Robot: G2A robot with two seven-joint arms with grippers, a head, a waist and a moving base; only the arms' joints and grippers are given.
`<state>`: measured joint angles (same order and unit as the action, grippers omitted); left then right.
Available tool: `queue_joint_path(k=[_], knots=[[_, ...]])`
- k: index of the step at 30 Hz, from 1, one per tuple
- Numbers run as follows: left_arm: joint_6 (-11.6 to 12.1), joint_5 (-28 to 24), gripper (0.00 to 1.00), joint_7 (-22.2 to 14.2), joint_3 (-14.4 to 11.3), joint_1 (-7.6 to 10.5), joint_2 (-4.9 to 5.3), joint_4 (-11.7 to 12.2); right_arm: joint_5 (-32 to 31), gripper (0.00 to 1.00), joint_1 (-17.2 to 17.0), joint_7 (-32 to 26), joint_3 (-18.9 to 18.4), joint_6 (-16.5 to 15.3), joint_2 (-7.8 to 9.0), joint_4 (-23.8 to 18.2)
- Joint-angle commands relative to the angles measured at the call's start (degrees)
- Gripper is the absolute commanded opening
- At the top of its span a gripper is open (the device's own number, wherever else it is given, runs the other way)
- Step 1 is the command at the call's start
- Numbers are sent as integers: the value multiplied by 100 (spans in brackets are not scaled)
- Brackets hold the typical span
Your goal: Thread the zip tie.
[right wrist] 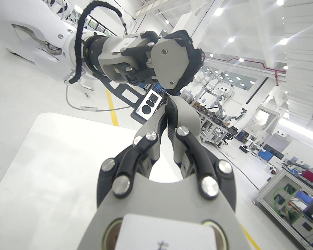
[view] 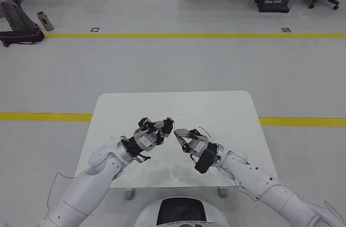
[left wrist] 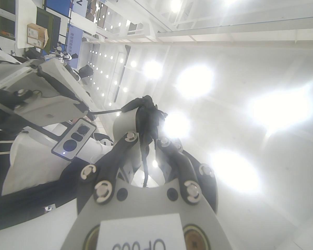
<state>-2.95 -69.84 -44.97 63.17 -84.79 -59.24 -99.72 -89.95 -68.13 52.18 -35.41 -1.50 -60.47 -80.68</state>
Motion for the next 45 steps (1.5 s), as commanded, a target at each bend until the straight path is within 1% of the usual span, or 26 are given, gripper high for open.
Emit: queue_joint_path(k=[1, 11, 29, 45], knots=[[0, 0, 0, 0, 0, 0, 0, 0, 0, 0, 17, -8, 27, -6, 9, 6], [0, 0, 0, 0, 0, 0, 0, 0, 0, 0, 106, -115, 190, -111, 53, 53], [0, 0, 0, 0, 0, 0, 0, 0, 0, 0, 227, -221, 428, -104, 114, 63], [0, 0, 0, 0, 0, 0, 0, 0, 0, 0, 172, -221, 399, -32, 144, 113]])
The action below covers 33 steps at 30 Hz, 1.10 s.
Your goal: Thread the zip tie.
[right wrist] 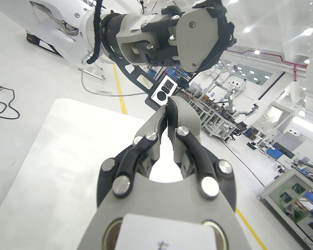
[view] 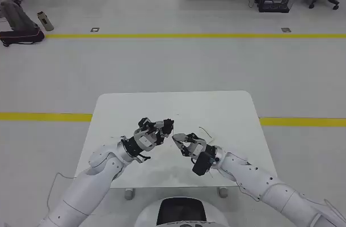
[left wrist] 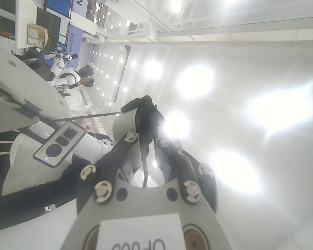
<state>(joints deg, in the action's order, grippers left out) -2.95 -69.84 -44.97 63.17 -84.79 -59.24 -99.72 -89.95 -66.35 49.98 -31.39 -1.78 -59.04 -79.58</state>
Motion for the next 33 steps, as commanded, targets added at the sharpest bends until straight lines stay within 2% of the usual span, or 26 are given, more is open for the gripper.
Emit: queue_joint_path(k=[1, 14, 15, 16, 17, 21, 25, 28, 33], knots=[[0, 0, 0, 0, 0, 0, 0, 0, 0, 0, -12, -2, -2, -11, 1, 5], [0, 0, 0, 0, 0, 0, 0, 0, 7, 0, -39, -52, -2, -41, 13, 91], [0, 0, 0, 0, 0, 0, 0, 0, 34, 10, -69, -67, -42, -21, 13, 98], [0, 0, 0, 0, 0, 0, 0, 0, 71, 76, -99, -82, -92, 2, 14, 110], [0, 0, 0, 0, 0, 0, 0, 0, 135, 100, -144, -95, -167, 41, 18, 118], [0, 0, 0, 0, 0, 0, 0, 0, 660, 100, -338, 64, -450, 189, 22, 89], [1, -34, 0, 68, -17, -7, -8, -14, 660, 100, -338, 64, -450, 189, 22, 89], [-51, -264, 0, 102, -59, -8, -38, -27, 660, 100, -338, 64, -450, 189, 22, 89], [-175, -775, 0, -14, -20, -35, -71, -79, 1192, 100, -463, 182, -706, -76, 9, 102]])
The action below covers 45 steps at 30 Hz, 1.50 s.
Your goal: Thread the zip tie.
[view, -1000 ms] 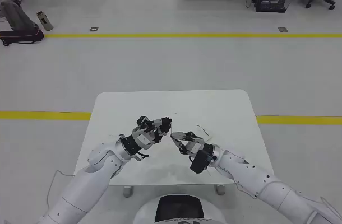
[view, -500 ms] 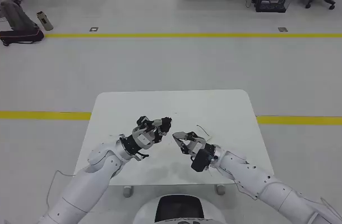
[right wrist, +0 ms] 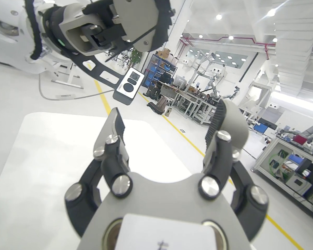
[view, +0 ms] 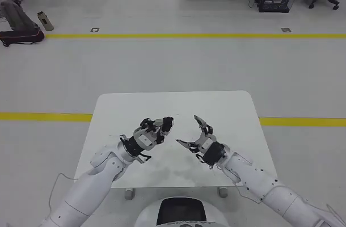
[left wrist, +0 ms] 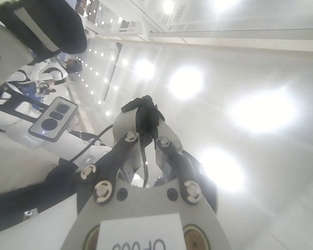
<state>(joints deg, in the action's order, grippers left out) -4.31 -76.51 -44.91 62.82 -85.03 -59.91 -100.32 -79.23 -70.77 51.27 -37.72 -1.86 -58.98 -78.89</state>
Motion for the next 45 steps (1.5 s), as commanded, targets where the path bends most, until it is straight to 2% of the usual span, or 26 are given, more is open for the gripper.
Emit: queue_joint_path(k=[1, 4, 5, 7, 9, 15, 16, 20, 27, 45], knots=[[-76, -268, 0, -56, 32, -29, -12, -59, 206, 100, -47, 107, -152, -157, 8, 63], [-153, -627, 0, -104, 85, -64, -29, -181, 543, 100, -136, 212, -341, -394, 16, 102], [-186, -724, 0, -104, 107, -79, -34, -242, 769, 100, -184, 259, -418, -567, 15, 97], [-195, -671, 0, -74, 154, -82, -33, -338, 1108, 100, -237, 385, -531, -855, 10, 75], [-130, -338, 0, -51, 207, -68, -18, -389, 1245, 100, -266, 425, -594, -881, 4, 78], [-123, -333, 0, 16, 199, -70, -22, -383, 1346, 100, -295, 379, -605, -895, -4, 49], [-94, -449, 0, 104, 174, -79, -40, -407, 1690, 100, -361, 379, -657, -1026, -25, -46], [-84, -792, 0, 188, 153, -68, -84, -423, 2045, 100, -458, 392, -923, -1300, -21, -19], [150, -845, 0, 474, 238, -164, -122, -526, 2727, 100, -686, 339, -1325, -1728, -34, -93], [159, -826, 0, 460, 246, -182, -124, -542, 2727, 100, -686, 339, -1325, -1728, -34, -93]])
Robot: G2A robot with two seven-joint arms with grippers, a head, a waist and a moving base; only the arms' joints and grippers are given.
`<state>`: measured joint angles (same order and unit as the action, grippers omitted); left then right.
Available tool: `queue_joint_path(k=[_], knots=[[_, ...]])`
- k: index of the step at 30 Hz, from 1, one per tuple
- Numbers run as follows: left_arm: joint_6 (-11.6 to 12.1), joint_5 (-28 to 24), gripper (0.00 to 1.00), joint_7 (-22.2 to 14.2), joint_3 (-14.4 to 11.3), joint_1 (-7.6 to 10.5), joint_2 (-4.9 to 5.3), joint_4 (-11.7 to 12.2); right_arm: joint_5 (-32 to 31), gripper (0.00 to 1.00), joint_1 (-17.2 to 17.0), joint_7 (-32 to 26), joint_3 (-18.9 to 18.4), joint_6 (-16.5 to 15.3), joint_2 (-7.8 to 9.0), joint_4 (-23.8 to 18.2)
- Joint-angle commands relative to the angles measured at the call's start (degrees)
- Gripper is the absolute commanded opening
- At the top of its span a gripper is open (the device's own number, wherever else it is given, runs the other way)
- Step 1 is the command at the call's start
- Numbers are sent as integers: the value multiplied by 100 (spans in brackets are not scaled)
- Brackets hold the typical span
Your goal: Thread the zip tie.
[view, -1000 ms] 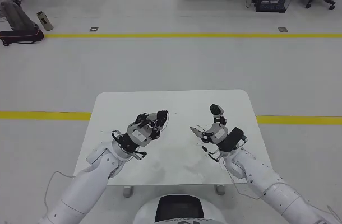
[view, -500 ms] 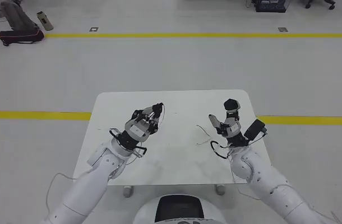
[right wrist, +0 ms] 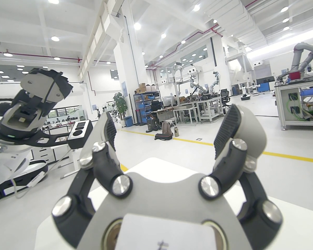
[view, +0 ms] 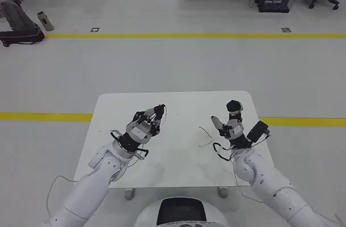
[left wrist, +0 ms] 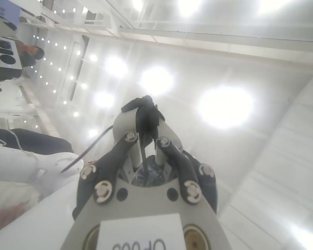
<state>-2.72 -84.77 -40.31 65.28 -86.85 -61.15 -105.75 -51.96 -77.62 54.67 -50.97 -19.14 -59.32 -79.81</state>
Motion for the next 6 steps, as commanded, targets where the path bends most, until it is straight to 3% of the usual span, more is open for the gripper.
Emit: queue_joint_path(k=[1, 6], knots=[[0, 0, 0, 0, 0, 0, 0, 0, 0, 100, 0, 0, 0, 0, 0, 0], [0, 0, 0, 0, 0, 0, 0, 0, 0, 100, 0, 0, 0, 0, 0, 0]])
